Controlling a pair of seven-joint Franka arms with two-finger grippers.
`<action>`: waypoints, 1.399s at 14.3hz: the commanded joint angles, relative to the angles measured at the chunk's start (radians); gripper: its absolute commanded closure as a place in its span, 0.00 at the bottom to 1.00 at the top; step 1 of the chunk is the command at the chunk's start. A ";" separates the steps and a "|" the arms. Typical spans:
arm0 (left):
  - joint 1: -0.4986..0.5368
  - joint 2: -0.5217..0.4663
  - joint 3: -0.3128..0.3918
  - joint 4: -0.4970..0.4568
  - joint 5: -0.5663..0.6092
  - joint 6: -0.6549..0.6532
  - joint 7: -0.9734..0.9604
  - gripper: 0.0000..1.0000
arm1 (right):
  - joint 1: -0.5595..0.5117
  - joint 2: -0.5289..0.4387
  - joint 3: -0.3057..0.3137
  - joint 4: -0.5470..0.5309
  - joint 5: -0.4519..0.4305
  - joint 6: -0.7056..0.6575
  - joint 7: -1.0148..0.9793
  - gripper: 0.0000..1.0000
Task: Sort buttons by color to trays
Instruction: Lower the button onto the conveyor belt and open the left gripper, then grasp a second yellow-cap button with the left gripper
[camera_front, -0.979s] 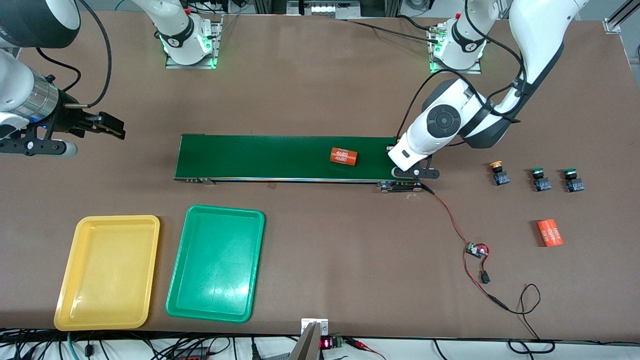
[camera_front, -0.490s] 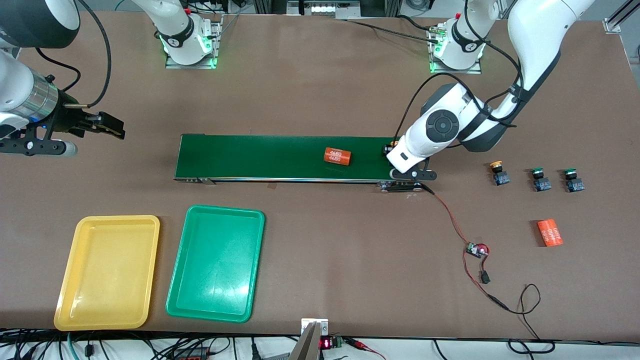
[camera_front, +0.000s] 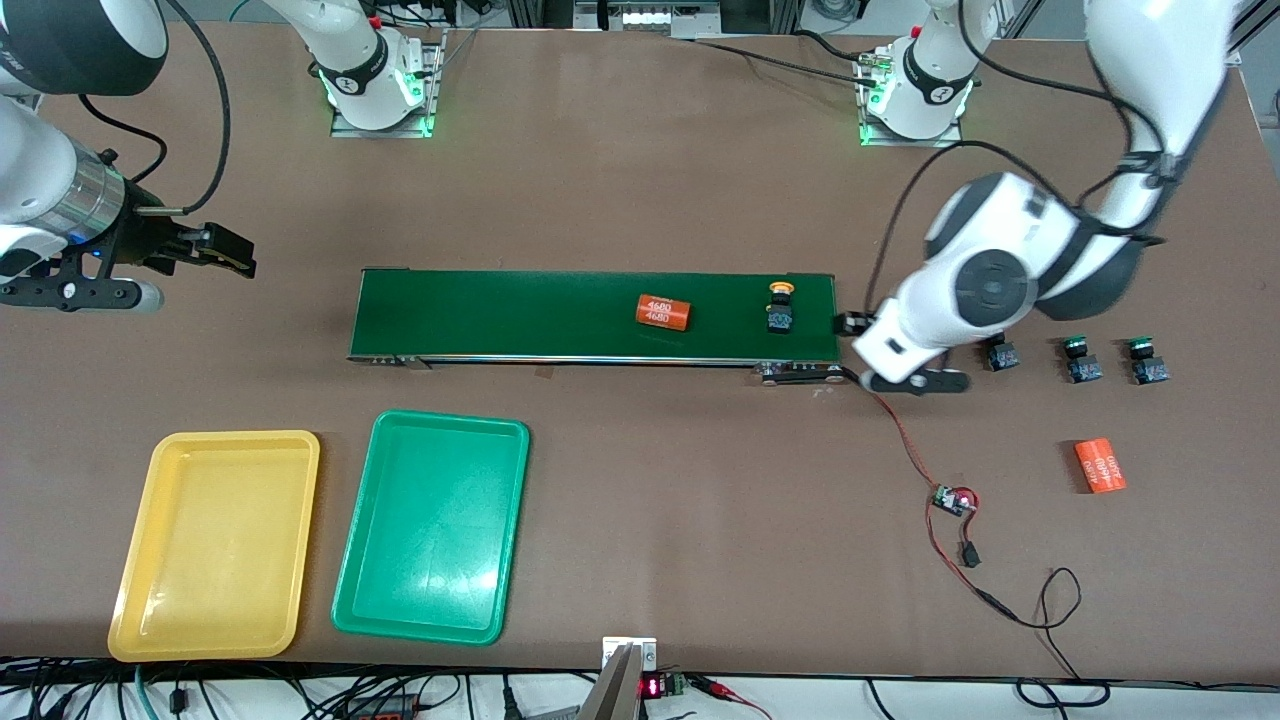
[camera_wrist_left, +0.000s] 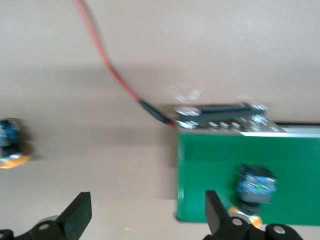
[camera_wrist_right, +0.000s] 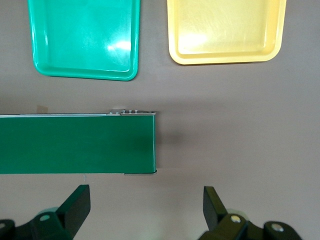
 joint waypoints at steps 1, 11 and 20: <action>0.094 -0.026 -0.008 -0.005 0.081 -0.015 0.071 0.00 | 0.022 0.003 0.005 0.006 -0.007 -0.008 0.025 0.00; 0.464 0.036 0.002 -0.216 0.160 0.355 0.241 0.00 | 0.024 0.005 0.005 0.005 -0.009 -0.014 0.025 0.00; 0.471 0.160 0.130 -0.305 0.193 0.561 0.232 0.16 | 0.035 -0.145 0.005 -0.147 0.007 0.000 0.028 0.00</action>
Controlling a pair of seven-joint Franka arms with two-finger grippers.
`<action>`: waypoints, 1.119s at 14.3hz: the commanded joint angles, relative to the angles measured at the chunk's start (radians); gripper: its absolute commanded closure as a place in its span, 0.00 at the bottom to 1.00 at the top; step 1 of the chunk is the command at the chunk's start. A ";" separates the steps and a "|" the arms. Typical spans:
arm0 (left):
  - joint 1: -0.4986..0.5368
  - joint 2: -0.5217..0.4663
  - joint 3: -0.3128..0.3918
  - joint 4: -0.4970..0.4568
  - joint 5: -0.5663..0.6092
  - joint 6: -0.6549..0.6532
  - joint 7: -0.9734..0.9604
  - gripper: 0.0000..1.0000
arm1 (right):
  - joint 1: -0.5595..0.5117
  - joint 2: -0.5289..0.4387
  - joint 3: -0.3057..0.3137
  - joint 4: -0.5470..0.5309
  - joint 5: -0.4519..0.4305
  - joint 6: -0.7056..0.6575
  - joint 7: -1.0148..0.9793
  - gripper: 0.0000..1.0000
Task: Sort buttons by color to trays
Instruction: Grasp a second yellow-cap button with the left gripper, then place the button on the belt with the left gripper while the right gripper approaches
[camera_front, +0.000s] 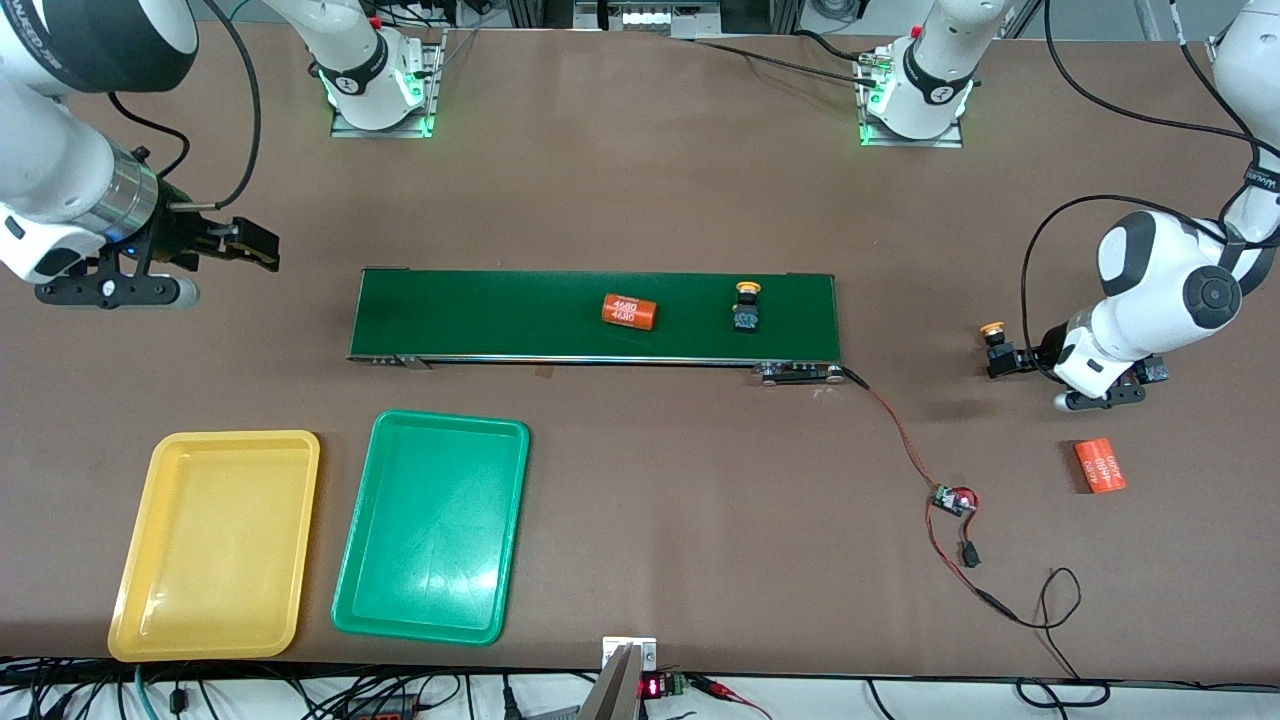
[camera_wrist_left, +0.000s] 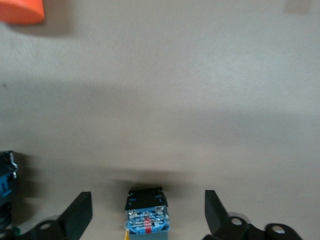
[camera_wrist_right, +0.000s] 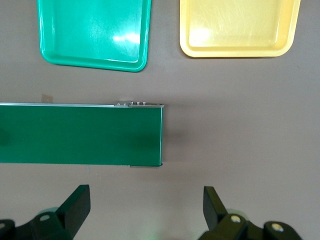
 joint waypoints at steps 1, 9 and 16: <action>-0.005 0.026 0.022 0.003 0.023 0.004 -0.006 0.24 | 0.006 -0.154 0.001 -0.168 0.006 0.034 0.021 0.00; -0.042 0.030 0.022 0.012 0.024 -0.101 -0.083 0.75 | -0.032 -0.327 0.173 -0.468 0.007 0.221 0.097 0.00; -0.094 -0.011 -0.156 0.259 0.021 -0.476 -0.109 0.79 | -0.021 -0.221 0.234 -0.511 0.093 0.376 0.237 0.00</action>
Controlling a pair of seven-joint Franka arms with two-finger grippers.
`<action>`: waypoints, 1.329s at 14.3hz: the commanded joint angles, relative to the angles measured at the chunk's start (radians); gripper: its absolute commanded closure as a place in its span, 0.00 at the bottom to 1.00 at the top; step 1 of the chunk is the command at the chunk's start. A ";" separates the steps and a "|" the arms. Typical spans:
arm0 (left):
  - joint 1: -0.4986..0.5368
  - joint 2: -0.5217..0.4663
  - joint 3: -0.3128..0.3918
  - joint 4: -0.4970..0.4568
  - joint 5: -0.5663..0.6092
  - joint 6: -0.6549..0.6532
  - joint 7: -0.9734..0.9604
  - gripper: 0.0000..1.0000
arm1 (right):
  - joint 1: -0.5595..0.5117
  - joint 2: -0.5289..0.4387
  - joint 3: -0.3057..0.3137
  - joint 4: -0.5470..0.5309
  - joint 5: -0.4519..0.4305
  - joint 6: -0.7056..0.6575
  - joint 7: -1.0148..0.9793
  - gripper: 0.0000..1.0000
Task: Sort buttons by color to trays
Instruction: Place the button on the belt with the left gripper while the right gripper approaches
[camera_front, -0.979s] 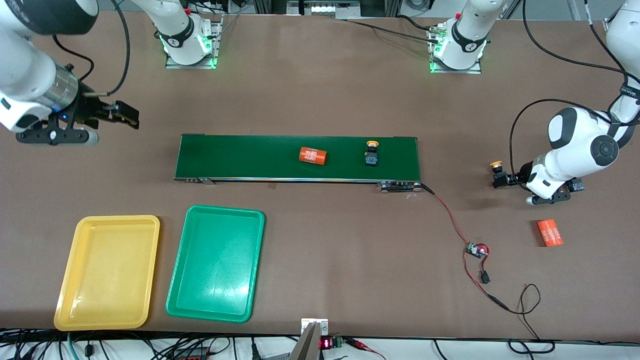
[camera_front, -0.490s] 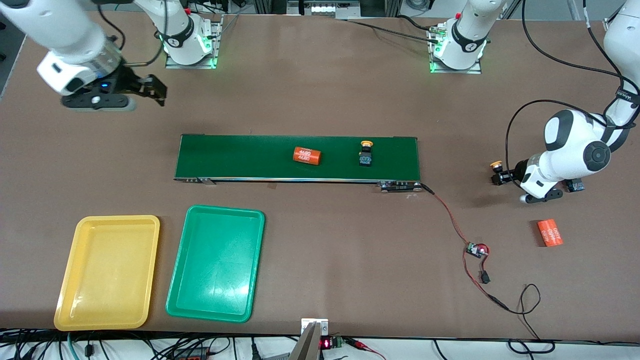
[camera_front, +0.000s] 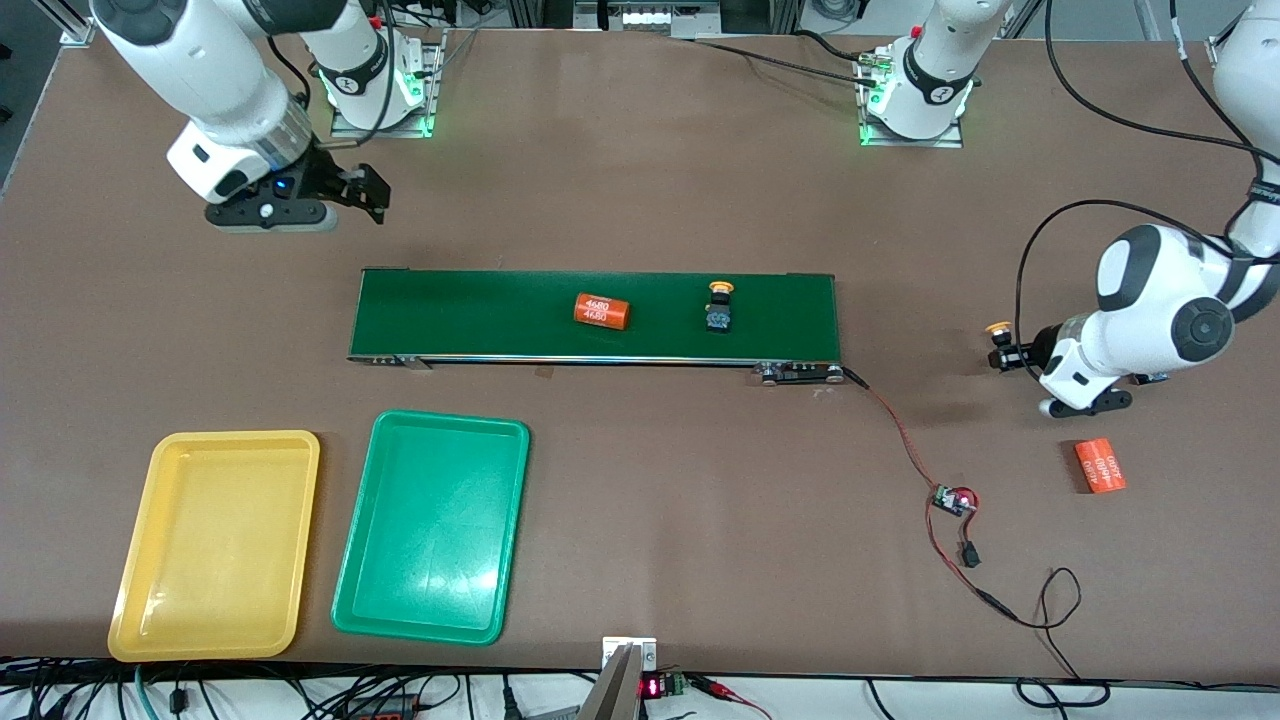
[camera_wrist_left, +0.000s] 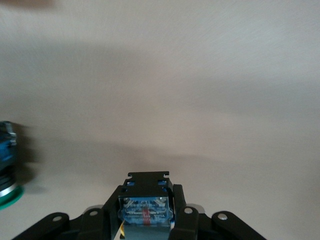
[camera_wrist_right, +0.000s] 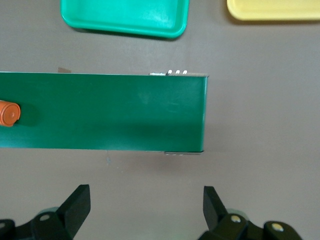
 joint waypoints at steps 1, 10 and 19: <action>-0.079 -0.024 -0.054 0.135 0.011 -0.170 -0.032 0.79 | -0.015 0.051 0.070 0.001 0.023 0.053 0.082 0.00; -0.538 0.022 -0.051 0.190 0.002 -0.240 -0.348 0.78 | 0.014 0.174 0.161 0.025 0.007 0.144 0.206 0.00; -0.655 0.105 -0.006 0.171 0.017 -0.168 -0.465 0.67 | 0.006 0.216 0.161 0.067 0.003 0.135 0.205 0.00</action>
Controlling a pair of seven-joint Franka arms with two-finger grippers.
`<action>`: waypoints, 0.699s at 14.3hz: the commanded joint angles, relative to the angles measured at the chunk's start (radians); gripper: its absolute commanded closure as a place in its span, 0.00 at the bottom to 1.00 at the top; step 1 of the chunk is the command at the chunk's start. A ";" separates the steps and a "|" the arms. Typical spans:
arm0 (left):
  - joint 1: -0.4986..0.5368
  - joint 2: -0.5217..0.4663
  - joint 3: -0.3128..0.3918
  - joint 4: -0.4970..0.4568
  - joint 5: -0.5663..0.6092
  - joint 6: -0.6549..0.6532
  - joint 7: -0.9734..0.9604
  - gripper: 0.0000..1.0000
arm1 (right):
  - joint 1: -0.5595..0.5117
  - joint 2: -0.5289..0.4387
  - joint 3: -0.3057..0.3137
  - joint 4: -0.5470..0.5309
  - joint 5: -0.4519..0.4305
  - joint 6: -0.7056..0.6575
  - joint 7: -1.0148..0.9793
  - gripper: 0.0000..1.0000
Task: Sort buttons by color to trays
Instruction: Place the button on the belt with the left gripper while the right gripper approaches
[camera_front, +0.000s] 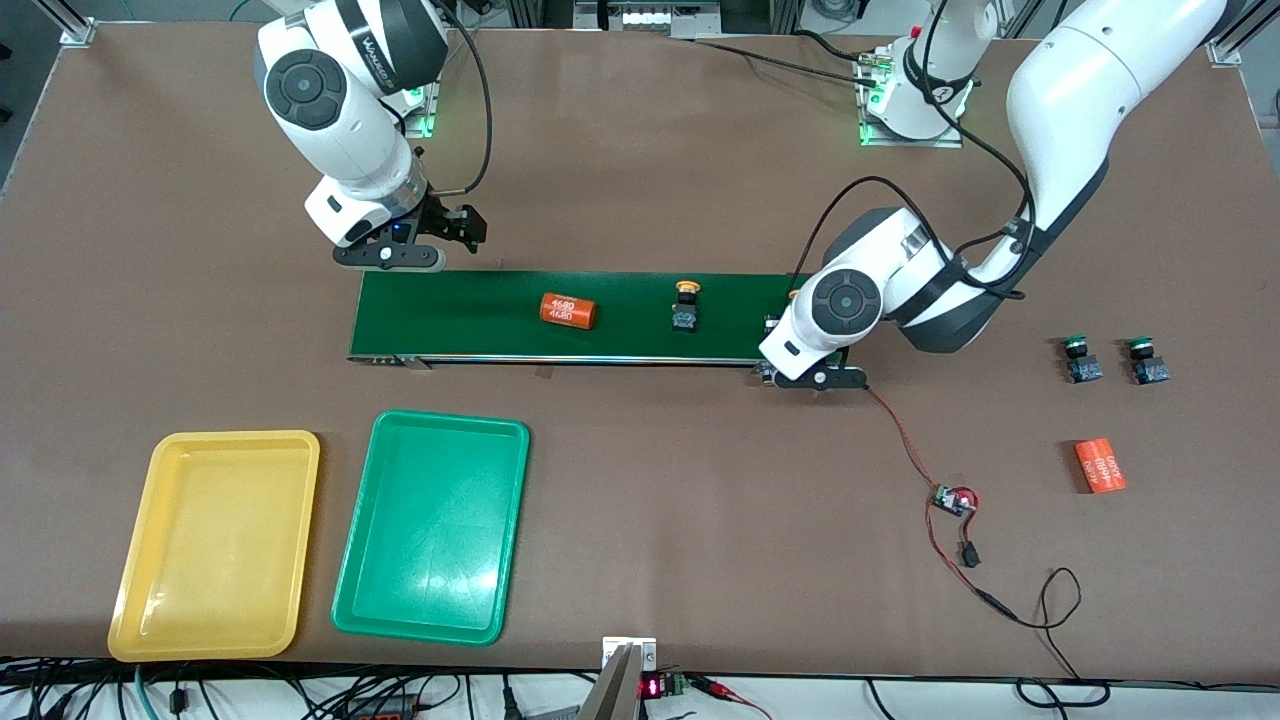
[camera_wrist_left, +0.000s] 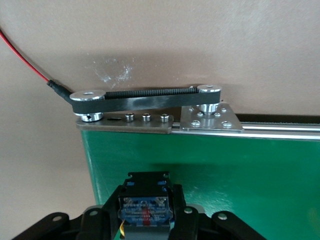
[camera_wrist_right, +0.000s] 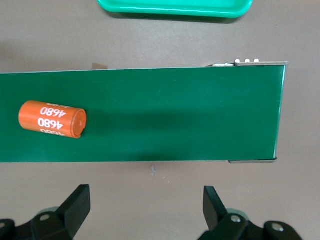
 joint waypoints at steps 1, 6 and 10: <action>-0.023 -0.002 0.022 0.003 0.018 0.005 -0.019 0.37 | -0.005 0.026 0.003 0.031 -0.008 -0.009 0.015 0.00; 0.021 -0.067 0.009 0.026 0.007 -0.007 -0.027 0.00 | -0.001 0.029 0.003 0.031 -0.011 -0.007 0.016 0.00; 0.063 -0.119 -0.001 0.139 -0.002 -0.094 -0.019 0.00 | 0.004 0.035 0.003 0.028 -0.011 0.000 0.018 0.00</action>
